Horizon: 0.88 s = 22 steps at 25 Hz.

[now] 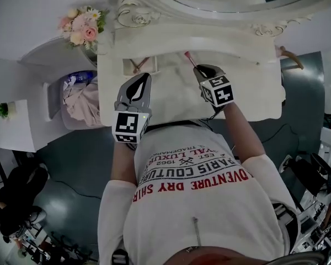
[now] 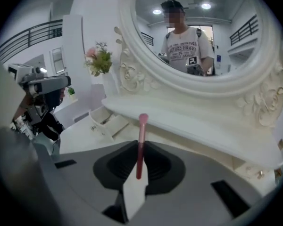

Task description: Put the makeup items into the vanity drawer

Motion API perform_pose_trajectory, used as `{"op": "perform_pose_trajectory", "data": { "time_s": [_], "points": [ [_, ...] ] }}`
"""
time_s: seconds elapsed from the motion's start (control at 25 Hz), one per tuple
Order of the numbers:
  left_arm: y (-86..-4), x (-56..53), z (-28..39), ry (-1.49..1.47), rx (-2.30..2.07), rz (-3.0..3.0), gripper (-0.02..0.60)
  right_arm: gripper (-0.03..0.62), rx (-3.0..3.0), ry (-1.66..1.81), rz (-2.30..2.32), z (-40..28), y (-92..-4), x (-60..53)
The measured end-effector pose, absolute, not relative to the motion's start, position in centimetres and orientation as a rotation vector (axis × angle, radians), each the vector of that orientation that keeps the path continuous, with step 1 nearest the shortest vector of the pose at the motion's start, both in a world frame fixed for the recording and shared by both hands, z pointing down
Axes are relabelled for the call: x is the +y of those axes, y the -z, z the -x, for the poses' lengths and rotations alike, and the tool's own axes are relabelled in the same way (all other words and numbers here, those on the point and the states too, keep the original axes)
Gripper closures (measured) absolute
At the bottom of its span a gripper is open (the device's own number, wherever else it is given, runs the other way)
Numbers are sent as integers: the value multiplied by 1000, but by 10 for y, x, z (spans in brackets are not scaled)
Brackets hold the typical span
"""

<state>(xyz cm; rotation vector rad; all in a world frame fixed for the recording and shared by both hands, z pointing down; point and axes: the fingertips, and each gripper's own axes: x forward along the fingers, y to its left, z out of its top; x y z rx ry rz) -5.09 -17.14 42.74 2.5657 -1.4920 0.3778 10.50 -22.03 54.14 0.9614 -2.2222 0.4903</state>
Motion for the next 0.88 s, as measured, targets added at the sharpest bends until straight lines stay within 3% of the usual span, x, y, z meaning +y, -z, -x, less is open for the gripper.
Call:
{"op": "perform_pose_trajectory", "data": {
  "time_s": [0.44, 0.88],
  "points": [
    [-421, -147, 168, -348, -1770, -2374, 571, 542, -2341, -191, -504, 49, -524, -217],
    [-432, -114, 243, -330, -1926, -2198, 571, 542, -2252, -123, -344, 110, -561, -213]
  ]
}}
